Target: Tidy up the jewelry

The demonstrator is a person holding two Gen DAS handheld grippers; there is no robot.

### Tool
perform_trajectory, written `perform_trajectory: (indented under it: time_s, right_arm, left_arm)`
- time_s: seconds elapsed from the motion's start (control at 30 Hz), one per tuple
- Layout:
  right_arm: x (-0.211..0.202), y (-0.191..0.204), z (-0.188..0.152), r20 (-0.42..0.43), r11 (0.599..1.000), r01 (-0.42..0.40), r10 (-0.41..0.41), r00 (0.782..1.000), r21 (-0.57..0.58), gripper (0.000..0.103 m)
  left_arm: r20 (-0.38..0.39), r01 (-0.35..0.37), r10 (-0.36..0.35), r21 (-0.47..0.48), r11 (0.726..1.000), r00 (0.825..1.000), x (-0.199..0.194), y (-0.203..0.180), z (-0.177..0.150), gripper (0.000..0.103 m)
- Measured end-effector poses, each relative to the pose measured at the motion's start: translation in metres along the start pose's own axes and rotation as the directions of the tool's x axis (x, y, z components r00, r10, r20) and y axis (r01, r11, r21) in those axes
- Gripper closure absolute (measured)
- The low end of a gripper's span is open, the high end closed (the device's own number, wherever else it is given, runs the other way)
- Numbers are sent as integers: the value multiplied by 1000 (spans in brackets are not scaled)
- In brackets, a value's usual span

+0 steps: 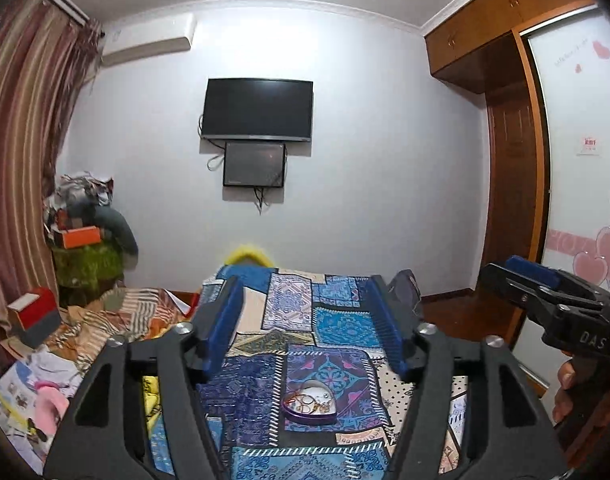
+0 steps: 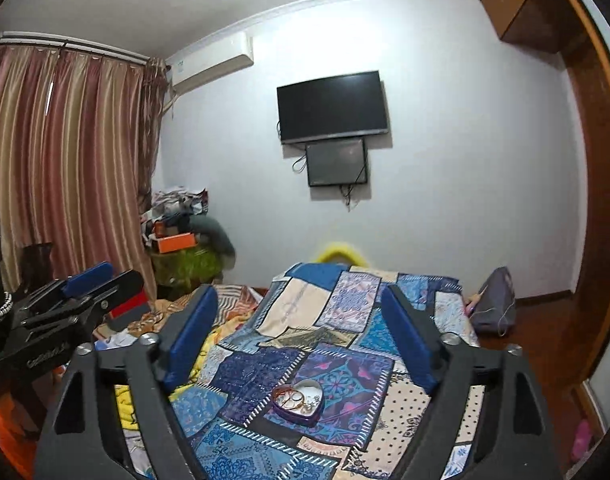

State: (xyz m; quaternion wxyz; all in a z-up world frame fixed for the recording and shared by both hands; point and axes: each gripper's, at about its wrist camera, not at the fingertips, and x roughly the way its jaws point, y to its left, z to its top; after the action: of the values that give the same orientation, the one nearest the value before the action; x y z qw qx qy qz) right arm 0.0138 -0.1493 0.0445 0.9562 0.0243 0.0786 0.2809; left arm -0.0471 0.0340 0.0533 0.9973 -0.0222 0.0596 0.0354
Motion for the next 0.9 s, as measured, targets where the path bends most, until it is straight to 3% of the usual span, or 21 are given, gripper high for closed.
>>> perform_trajectory:
  time_s: [0.1, 0.17, 0.2, 0.9]
  right_arm:
    - [-1, 3, 0, 14, 1000, 25, -25, 1000, -2, 10]
    - [-6, 3, -2, 29, 999, 44, -44, 999, 2, 0]
    - [-7, 4, -3, 37, 999, 52, -52, 998, 3, 0]
    - [-12, 8, -11, 7, 998, 54, -53, 999, -24, 0]
  left_arm:
    - [17, -22, 22, -10, 1000, 1000, -10, 0, -1, 7]
    - [21, -30, 31, -16, 999, 999, -14, 0, -1, 5]
    - [21, -33, 33, -18, 999, 999, -16, 0, -1, 4]
    - [6, -48, 48, -12, 999, 999, -23, -5, -10, 2]
